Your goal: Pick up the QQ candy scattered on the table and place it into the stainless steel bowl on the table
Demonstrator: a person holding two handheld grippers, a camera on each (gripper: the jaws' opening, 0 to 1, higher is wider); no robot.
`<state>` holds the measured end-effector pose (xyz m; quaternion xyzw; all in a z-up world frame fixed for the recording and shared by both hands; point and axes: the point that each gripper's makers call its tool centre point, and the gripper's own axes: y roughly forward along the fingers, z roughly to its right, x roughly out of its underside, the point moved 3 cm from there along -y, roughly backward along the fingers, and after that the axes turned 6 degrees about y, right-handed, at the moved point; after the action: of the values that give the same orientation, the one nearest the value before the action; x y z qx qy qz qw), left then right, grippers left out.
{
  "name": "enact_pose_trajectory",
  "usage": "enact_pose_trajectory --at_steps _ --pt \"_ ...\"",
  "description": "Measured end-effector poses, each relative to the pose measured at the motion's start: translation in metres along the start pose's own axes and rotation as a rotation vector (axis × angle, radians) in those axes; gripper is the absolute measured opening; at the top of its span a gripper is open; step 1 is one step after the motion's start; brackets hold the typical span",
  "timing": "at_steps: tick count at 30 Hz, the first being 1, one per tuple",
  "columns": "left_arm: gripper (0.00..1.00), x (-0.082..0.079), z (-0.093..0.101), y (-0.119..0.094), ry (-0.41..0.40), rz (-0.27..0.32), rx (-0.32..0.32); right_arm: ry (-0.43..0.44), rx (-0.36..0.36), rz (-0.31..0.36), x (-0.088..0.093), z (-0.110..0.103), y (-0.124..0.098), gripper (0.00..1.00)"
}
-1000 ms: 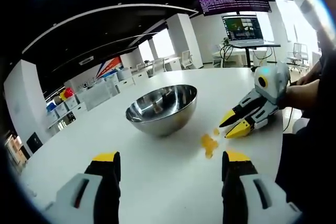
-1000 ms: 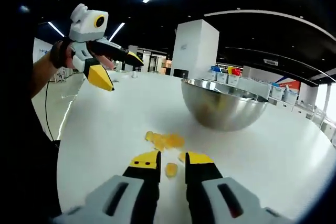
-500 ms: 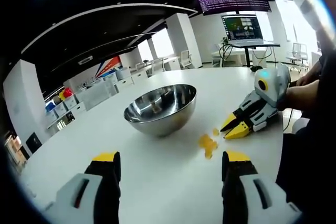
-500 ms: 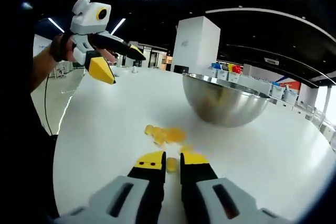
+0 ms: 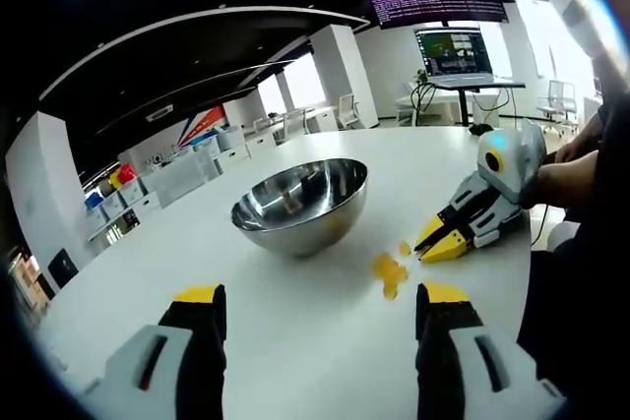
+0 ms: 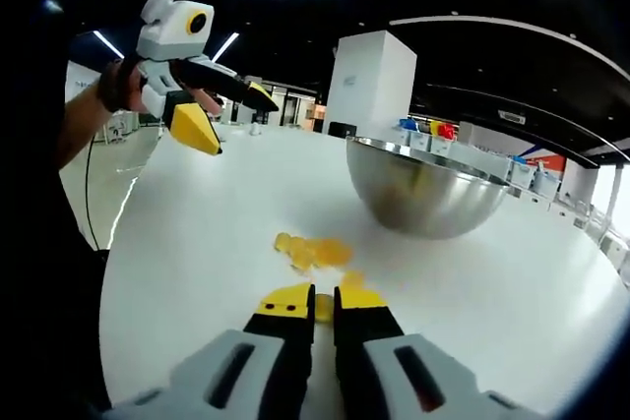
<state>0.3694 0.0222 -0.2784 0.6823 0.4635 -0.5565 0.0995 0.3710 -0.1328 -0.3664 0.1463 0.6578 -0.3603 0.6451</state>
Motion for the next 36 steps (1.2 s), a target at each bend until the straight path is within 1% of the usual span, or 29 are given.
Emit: enact_pose_trajectory --at_steps 10,21,26,29,30,32,36 --pt "0.78 0.0 -0.002 -0.001 0.0 0.002 -0.006 0.015 0.0 -0.006 0.0 0.0 0.0 0.05" --pt "0.78 -0.001 -0.002 -0.002 0.0 0.003 -0.007 0.008 0.0 -0.018 -0.003 -0.001 -0.002 0.05" --pt "0.78 -0.001 -0.002 -0.001 0.0 0.002 -0.005 0.007 0.008 -0.001 -0.013 0.0 -0.007 0.05" --pt "0.78 -0.001 -0.002 -0.001 -0.002 0.004 -0.005 0.003 0.029 0.012 -0.022 0.002 -0.012 0.05" --pt "0.78 -0.001 -0.002 -0.001 -0.004 0.005 -0.005 -0.002 0.042 0.02 -0.027 0.004 -0.015 0.05" --pt "0.78 -0.001 -0.002 -0.001 -0.002 0.006 -0.007 -0.011 0.05 0.029 -0.034 0.005 -0.018 0.05" --pt "0.79 -0.001 -0.003 -0.001 -0.003 0.008 -0.005 -0.028 0.066 0.063 -0.054 0.01 -0.026 0.05"
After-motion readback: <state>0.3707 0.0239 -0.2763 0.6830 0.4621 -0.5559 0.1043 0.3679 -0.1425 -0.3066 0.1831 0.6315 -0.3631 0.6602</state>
